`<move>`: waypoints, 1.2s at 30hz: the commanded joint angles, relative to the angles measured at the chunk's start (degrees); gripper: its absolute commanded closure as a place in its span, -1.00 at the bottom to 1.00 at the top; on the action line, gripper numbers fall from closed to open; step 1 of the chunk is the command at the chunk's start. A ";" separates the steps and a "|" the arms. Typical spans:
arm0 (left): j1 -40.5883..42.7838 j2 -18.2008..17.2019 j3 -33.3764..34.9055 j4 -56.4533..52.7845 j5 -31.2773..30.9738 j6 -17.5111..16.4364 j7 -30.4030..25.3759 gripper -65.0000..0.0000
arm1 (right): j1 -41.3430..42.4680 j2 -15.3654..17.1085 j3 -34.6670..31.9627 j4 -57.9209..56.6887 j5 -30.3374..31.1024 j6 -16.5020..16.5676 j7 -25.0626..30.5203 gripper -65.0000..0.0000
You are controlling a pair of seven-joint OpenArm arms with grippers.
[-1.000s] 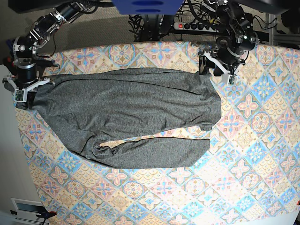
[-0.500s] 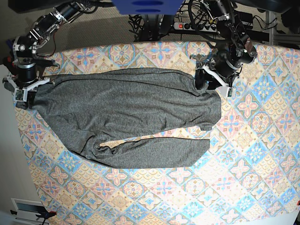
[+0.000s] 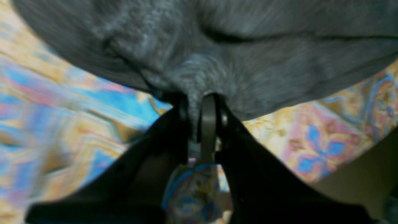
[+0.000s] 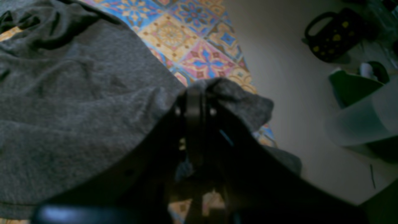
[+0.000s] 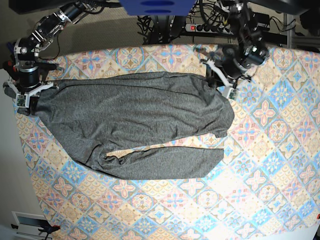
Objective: Layout the t-shirt on the table in an organized manner, then fold the t-shirt properly
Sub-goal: 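Move the left gripper to the shirt edge and grasp it, then drag the grasped edge with the left gripper away from the right gripper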
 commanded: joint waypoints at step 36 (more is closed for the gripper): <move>-35.82 0.53 -2.78 -29.23 -2.67 -0.08 3.08 -0.24 | -0.49 -0.30 0.16 0.97 0.98 -0.32 1.60 1.00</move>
